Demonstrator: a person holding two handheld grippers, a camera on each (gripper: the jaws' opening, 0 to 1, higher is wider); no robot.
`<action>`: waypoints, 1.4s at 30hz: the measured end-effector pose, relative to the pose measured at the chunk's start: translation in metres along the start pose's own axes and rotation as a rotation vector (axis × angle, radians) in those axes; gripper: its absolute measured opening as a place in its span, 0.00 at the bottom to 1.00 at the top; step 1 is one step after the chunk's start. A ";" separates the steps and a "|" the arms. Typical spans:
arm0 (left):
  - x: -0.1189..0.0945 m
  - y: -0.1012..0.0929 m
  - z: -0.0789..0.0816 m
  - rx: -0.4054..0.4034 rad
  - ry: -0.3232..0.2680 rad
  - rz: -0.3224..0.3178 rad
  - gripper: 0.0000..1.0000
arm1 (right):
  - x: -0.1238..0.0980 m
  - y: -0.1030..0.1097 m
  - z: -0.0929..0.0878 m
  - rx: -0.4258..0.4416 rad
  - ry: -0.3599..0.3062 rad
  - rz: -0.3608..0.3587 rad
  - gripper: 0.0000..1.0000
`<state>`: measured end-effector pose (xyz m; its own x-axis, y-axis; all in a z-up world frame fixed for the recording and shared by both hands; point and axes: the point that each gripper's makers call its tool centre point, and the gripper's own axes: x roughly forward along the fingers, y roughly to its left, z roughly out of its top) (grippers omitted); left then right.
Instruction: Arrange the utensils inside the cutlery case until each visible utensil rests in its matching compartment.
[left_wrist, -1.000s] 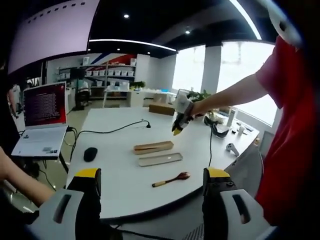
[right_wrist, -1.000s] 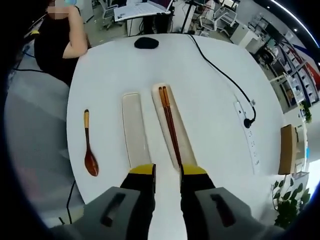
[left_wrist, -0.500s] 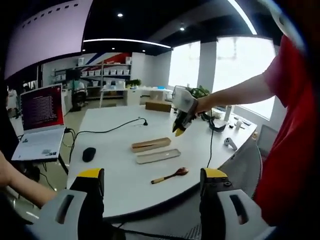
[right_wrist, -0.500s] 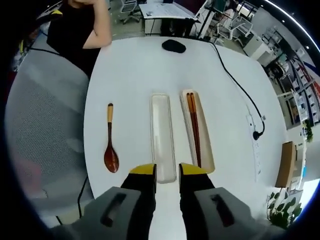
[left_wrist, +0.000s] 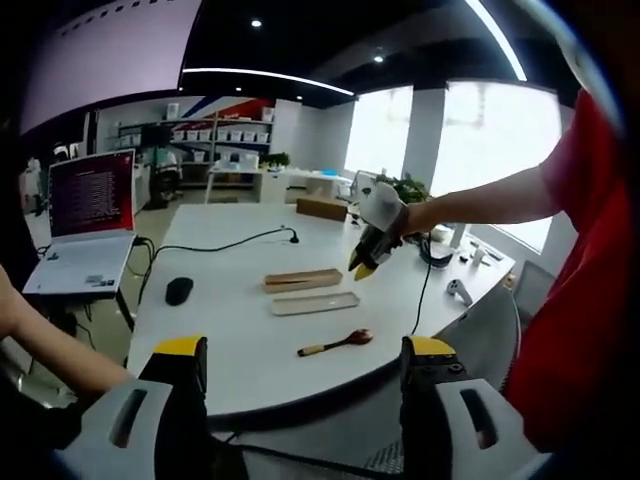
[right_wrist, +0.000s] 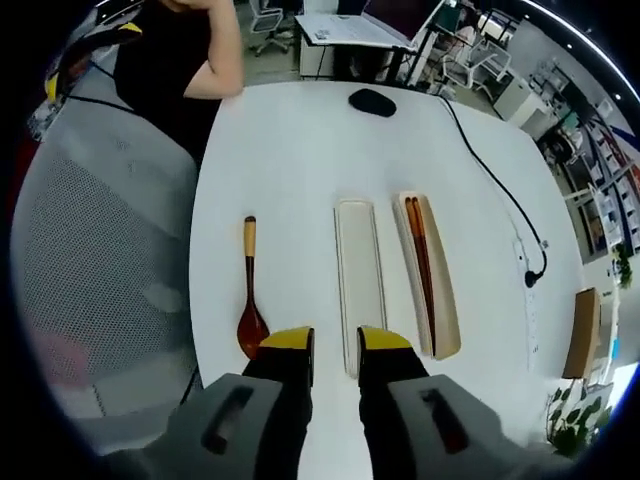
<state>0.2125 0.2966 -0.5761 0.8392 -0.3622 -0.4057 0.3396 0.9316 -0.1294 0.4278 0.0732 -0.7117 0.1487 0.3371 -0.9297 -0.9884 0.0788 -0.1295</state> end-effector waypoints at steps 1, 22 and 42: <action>-0.001 -0.002 -0.001 -0.003 -0.001 0.001 0.81 | 0.004 0.004 0.001 -0.007 0.000 0.003 0.13; -0.006 -0.007 -0.004 -0.009 0.010 0.023 0.80 | 0.048 0.047 0.007 -0.051 0.012 0.076 0.12; -0.014 -0.007 -0.008 -0.019 0.013 0.037 0.78 | 0.091 0.085 0.003 -0.034 0.061 0.129 0.08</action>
<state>0.1951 0.2954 -0.5769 0.8453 -0.3274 -0.4221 0.3002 0.9448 -0.1316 0.3578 0.1135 -0.8059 0.0193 0.2847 -0.9584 -0.9998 0.0065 -0.0182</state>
